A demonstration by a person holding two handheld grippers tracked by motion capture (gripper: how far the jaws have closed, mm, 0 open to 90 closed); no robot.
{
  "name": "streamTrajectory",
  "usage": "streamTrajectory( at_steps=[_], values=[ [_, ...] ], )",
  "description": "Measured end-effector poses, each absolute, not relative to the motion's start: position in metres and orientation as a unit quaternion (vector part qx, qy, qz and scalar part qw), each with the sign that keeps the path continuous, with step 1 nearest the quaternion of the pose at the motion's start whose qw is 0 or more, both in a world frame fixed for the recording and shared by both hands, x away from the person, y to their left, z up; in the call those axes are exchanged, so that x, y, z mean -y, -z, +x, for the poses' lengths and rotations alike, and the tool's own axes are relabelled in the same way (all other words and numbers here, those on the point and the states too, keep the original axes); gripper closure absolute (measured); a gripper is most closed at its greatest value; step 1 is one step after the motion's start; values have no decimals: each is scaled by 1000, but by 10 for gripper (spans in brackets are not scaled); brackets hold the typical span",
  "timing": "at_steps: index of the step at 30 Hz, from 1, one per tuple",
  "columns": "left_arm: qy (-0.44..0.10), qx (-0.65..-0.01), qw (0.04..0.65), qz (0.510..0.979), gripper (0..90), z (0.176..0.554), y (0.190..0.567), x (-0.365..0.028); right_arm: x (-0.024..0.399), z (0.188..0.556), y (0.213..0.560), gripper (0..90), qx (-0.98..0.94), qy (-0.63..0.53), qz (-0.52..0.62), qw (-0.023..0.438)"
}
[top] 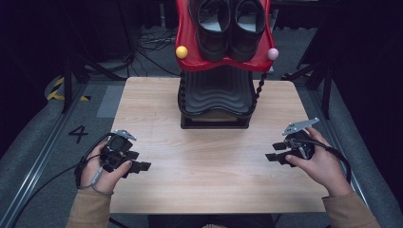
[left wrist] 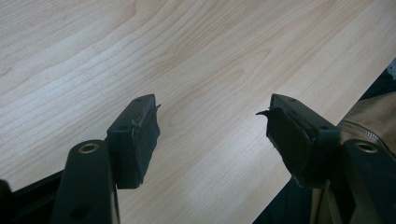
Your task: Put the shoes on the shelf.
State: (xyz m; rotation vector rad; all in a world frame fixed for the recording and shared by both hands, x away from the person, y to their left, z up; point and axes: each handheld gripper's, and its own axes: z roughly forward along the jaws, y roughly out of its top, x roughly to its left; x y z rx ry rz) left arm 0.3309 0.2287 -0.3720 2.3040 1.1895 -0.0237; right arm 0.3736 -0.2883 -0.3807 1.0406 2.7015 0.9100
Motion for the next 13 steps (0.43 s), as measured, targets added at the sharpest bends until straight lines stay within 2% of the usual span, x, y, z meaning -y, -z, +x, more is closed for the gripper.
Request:
streamTrajectory(
  at_steps=[4, 13],
  values=[
    [12, -437, 270, 858, 350, 335, 378, -229, 294, 374, 404, 477, -888, -308, 338, 41],
    [10, -441, 249, 862, 353, 342, 401, -231, 300, 375, 437, 466, -894, -296, 335, 37]
  ],
)
